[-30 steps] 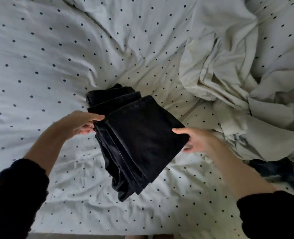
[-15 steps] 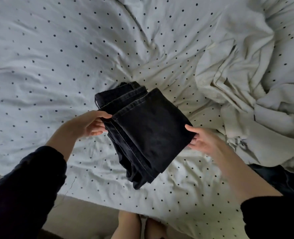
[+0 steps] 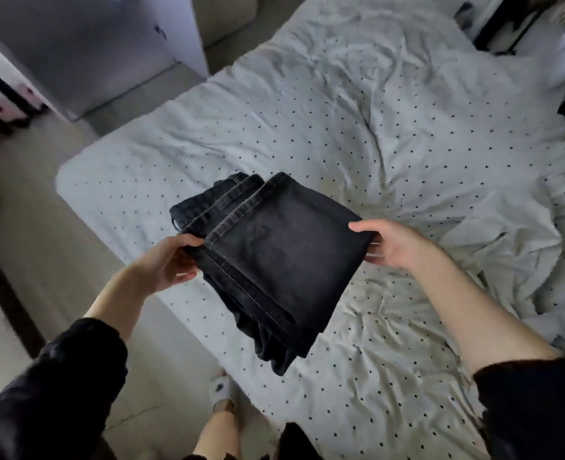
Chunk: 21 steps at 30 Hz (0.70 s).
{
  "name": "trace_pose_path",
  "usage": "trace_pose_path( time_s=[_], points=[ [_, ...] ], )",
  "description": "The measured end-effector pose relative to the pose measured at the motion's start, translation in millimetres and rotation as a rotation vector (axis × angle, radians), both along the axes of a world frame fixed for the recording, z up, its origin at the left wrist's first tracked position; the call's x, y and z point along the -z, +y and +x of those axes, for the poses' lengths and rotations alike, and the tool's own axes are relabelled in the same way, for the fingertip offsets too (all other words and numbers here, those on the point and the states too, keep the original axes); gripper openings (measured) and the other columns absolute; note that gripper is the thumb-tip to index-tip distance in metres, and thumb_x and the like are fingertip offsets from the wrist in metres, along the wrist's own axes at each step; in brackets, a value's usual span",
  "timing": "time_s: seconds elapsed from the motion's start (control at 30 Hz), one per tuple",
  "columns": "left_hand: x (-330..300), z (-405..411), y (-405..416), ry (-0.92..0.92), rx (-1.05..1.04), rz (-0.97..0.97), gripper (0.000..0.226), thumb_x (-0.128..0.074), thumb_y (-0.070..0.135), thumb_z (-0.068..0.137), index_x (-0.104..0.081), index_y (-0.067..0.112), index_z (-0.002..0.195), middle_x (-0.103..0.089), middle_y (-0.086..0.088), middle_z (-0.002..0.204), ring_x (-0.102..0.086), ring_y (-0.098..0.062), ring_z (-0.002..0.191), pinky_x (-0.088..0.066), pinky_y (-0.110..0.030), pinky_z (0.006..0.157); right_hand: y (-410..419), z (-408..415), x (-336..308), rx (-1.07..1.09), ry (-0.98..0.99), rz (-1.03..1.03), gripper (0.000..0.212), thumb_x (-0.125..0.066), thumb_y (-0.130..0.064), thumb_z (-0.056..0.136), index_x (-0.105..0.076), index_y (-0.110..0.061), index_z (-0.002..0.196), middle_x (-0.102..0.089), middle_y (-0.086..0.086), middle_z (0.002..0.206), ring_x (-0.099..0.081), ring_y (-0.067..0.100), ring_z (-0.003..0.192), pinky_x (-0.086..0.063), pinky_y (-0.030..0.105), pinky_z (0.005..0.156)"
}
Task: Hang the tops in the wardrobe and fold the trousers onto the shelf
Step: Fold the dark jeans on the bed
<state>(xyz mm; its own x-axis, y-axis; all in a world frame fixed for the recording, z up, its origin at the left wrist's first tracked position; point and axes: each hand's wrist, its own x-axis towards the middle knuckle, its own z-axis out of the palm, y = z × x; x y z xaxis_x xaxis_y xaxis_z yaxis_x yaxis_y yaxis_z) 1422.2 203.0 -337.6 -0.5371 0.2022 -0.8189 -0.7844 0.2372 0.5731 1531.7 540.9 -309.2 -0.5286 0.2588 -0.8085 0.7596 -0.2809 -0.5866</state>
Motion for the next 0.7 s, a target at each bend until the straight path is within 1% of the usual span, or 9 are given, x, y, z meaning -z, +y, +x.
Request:
trace_pose_path(
  time_s=[0.07,0.17,0.2,0.3,0.33,0.43,0.5,0.57,0.7],
  points=[
    [-10.0,-11.5,-41.0,0.038,-0.077,0.004,0.012,-0.058,0.017,0.083,-0.054,0.015,0.073,-0.057,0.002,0.051,-0.051,-0.011,0.047,-0.041,-0.026,0.063,-34.1,-36.3,-14.7,-0.077,0.016,0.021,0.008,-0.068,-0.019,0.08,-0.06,-0.017,0.082,-0.062,-0.003,0.085,-0.056,0.015,0.082,-0.041,0.034,0.098],
    [-22.3,-29.4,-96.7,0.057,-0.182,0.021,0.014,-0.057,0.018,0.083,-0.052,0.017,0.07,-0.054,0.003,0.049,-0.05,-0.012,0.045,-0.038,-0.026,0.061,-89.1,-86.1,-28.8,-0.167,0.05,0.05,0.008,-0.069,-0.017,0.08,-0.06,-0.016,0.079,-0.061,-0.002,0.082,-0.054,0.016,0.077,-0.041,0.032,0.089],
    [-25.4,-43.1,-132.0,0.071,-0.221,0.007,0.014,-0.057,0.018,0.082,-0.051,0.017,0.069,-0.054,0.003,0.049,-0.05,-0.012,0.045,-0.038,-0.026,0.061,-122.0,-114.2,-30.5,-0.192,0.059,0.049,0.008,-0.069,-0.015,0.08,-0.061,-0.015,0.078,-0.061,-0.001,0.082,-0.054,0.017,0.076,-0.041,0.032,0.086],
    [-26.6,-72.4,-189.2,0.06,-0.248,0.002,0.015,-0.056,0.02,0.082,-0.051,0.016,0.069,-0.053,0.002,0.048,-0.052,-0.011,0.041,-0.038,-0.025,0.061,-180.8,-163.5,-35.7,-0.241,0.09,0.071,0.008,-0.07,-0.013,0.078,-0.062,-0.015,0.08,-0.062,0.0,0.083,-0.055,0.02,0.08,-0.042,0.034,0.089],
    [-30.5,-92.9,-224.2,0.06,-0.262,-0.012,0.015,-0.056,0.02,0.082,-0.051,0.015,0.069,-0.053,0.002,0.049,-0.052,-0.011,0.039,-0.038,-0.025,0.06,-216.5,-190.9,-33.3,-0.262,0.102,0.085,0.008,-0.07,-0.013,0.078,-0.062,-0.015,0.08,-0.062,0.0,0.083,-0.056,0.021,0.078,-0.043,0.034,0.087],
    [-34.8,-141.2,-290.0,0.066,-0.273,-0.026,0.015,-0.055,0.021,0.083,-0.051,0.014,0.07,-0.055,0.002,0.047,-0.054,-0.012,0.038,-0.037,-0.024,0.059,-287.0,-243.9,-36.2,-0.227,0.138,0.096,0.006,-0.067,-0.012,0.08,-0.062,-0.015,0.079,-0.062,0.0,0.081,-0.057,0.018,0.071,-0.046,0.026,0.07],
    [-40.2,-174.4,-339.0,0.066,-0.285,-0.056,0.015,-0.055,0.021,0.083,-0.05,0.015,0.071,-0.054,0.003,0.046,-0.056,-0.012,0.038,-0.037,-0.023,0.056,-336.8,-282.2,-36.7,-0.225,0.144,0.098,0.004,-0.065,-0.011,0.082,-0.062,-0.014,0.081,-0.062,0.001,0.082,-0.057,0.017,0.07,-0.045,0.025,0.061],
    [-47.1,-201.7,-370.7,0.069,-0.278,-0.083,0.016,-0.056,0.022,0.083,-0.05,0.015,0.07,-0.053,0.004,0.045,-0.056,-0.011,0.038,-0.036,-0.022,0.055,-371.3,-309.9,-41.7,-0.242,0.154,0.091,0.003,-0.064,-0.011,0.083,-0.062,-0.013,0.083,-0.062,0.002,0.084,-0.057,0.017,0.071,-0.045,0.025,0.063],
    [-50.8,-278.9,-427.1,0.093,-0.356,-0.075,0.021,-0.059,0.02,0.082,-0.045,0.015,0.067,-0.049,0.005,0.041,-0.053,-0.01,0.033,-0.037,-0.024,0.06,-428.0,-385.8,-44.3,-0.196,0.184,0.104,0.006,-0.065,-0.012,0.082,-0.063,-0.012,0.087,-0.062,0.002,0.085,-0.058,0.017,0.072,-0.045,0.025,0.062]
  ],
)
